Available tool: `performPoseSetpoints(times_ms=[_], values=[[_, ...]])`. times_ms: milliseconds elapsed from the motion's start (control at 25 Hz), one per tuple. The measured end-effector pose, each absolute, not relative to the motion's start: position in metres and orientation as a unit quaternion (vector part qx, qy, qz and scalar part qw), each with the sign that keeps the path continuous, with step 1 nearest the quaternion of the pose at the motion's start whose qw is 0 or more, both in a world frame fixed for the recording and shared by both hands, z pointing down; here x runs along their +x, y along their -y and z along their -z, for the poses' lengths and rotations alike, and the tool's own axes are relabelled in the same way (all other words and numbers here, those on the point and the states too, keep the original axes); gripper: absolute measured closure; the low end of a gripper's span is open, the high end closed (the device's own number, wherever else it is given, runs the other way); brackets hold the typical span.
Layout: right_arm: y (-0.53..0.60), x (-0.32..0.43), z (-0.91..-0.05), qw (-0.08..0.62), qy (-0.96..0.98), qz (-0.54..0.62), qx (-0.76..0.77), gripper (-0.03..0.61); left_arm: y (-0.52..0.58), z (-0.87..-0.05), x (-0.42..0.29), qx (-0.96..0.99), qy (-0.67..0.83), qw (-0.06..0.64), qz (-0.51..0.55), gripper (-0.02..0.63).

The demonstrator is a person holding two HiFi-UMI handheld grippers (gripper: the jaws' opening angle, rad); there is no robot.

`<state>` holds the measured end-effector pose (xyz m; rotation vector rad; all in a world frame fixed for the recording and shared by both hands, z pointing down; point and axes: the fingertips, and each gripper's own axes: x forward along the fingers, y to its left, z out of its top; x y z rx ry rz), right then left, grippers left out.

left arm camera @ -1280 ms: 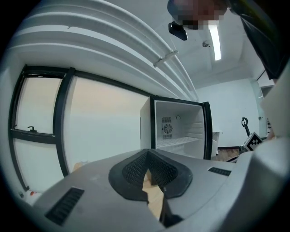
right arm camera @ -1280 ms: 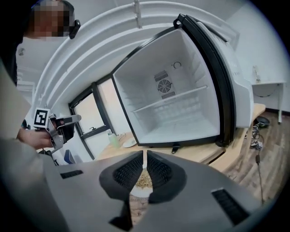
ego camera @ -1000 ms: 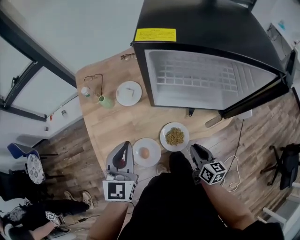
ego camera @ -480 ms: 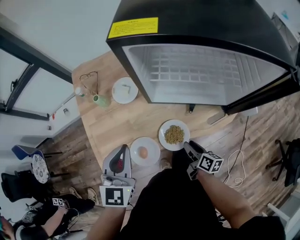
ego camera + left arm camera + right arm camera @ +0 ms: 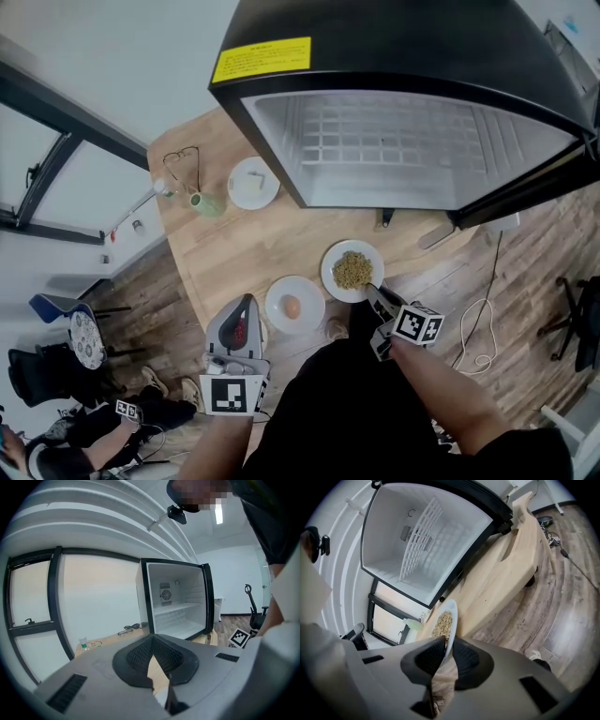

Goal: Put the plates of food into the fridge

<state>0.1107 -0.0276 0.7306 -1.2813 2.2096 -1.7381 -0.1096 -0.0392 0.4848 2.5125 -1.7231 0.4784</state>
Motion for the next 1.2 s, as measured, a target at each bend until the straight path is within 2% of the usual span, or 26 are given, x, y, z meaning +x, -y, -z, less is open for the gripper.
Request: performPoseSetpoints(times_ms=[120,200,1200], values=[[0.029,0.109,-0.711,0.055,-0.713,0.565,-0.412,0.543,0.04,-0.481,-0.116,0.811,0.565,0.034,-0.15,0.611],[0.032,0.107,-0.701,0.059,-0.718,0.561,-0.409,0.546,0.042,-0.477,-0.117,0.81,0.568,0.037,-0.139,0.611],[0.08,0.132,-0.55,0.155,-0.746,0.51,-0.4,0.546,0.075,-0.431,-0.111,0.823,0.566,0.009,-0.054,0.611]])
